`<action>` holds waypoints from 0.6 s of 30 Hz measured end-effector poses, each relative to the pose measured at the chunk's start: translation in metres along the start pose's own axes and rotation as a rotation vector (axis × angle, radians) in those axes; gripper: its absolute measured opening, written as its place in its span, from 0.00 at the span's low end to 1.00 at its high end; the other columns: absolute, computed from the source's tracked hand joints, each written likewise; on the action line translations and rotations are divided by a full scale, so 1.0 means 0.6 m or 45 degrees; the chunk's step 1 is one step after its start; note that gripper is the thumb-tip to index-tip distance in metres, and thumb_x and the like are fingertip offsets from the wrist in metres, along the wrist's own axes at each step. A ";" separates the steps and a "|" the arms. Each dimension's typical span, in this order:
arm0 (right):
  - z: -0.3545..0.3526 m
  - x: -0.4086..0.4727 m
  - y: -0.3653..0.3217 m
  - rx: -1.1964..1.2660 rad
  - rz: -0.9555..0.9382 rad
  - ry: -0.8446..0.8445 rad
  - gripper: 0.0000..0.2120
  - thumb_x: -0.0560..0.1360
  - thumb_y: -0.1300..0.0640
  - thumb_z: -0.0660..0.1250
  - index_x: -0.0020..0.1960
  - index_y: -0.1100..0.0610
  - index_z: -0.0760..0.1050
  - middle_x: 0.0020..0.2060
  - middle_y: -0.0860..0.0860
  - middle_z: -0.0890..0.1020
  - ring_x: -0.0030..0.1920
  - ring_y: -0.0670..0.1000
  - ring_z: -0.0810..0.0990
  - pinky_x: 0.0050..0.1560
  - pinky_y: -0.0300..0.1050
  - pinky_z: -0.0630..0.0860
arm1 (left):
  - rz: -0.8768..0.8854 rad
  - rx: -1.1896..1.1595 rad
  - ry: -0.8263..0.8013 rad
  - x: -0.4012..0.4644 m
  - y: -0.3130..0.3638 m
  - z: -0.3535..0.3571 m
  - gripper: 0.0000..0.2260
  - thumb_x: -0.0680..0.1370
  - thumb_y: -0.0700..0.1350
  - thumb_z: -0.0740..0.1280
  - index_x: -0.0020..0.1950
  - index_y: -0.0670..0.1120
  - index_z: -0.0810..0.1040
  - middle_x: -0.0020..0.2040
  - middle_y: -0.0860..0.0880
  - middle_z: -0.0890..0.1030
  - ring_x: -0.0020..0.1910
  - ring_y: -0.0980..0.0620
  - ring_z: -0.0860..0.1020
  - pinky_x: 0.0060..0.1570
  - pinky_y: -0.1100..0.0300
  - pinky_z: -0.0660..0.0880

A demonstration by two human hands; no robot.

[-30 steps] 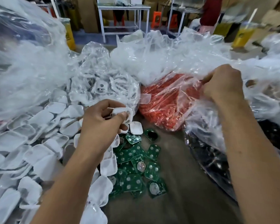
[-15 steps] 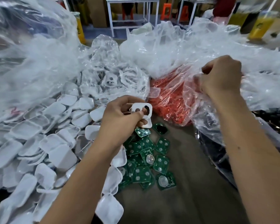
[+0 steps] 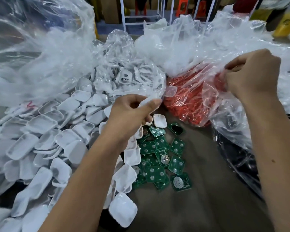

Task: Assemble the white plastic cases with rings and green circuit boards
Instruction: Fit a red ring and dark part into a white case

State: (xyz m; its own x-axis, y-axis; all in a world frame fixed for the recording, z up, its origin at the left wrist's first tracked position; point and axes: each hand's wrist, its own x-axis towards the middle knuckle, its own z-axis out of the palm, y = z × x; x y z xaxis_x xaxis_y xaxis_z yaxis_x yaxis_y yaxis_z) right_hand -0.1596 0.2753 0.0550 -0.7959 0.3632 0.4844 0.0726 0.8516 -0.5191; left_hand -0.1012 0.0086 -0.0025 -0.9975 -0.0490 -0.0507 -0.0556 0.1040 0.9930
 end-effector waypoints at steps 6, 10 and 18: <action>-0.011 -0.067 -0.053 0.643 -0.331 0.134 0.12 0.80 0.55 0.70 0.64 0.52 0.81 0.49 0.48 0.88 0.46 0.44 0.88 0.49 0.48 0.86 | -0.050 -0.133 -0.032 -0.003 0.004 0.000 0.21 0.86 0.55 0.61 0.46 0.40 0.83 0.38 0.43 0.86 0.29 0.52 0.77 0.26 0.65 0.70; 0.036 -0.159 -0.079 1.309 -0.199 -0.404 0.11 0.79 0.63 0.72 0.61 0.59 0.82 0.47 0.52 0.89 0.48 0.52 0.89 0.47 0.49 0.87 | -0.114 -0.114 -0.079 -0.003 0.003 -0.003 0.17 0.86 0.50 0.62 0.54 0.36 0.81 0.42 0.43 0.87 0.30 0.50 0.81 0.26 0.64 0.70; 0.075 -0.181 -0.059 1.878 0.405 -0.844 0.07 0.71 0.61 0.74 0.49 0.60 0.83 0.44 0.56 0.87 0.42 0.56 0.88 0.43 0.41 0.84 | -0.173 -0.144 -0.164 0.003 0.001 -0.007 0.13 0.87 0.45 0.60 0.59 0.40 0.81 0.46 0.40 0.87 0.31 0.47 0.81 0.28 0.62 0.72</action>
State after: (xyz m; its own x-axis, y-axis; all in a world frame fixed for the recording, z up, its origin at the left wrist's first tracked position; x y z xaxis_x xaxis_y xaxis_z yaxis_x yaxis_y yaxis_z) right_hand -0.1028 0.1885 -0.0108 -0.9923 -0.1030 0.0682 -0.0169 -0.4337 -0.9009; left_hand -0.1030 0.0043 -0.0013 -0.9788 0.0730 -0.1911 -0.1922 -0.0074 0.9813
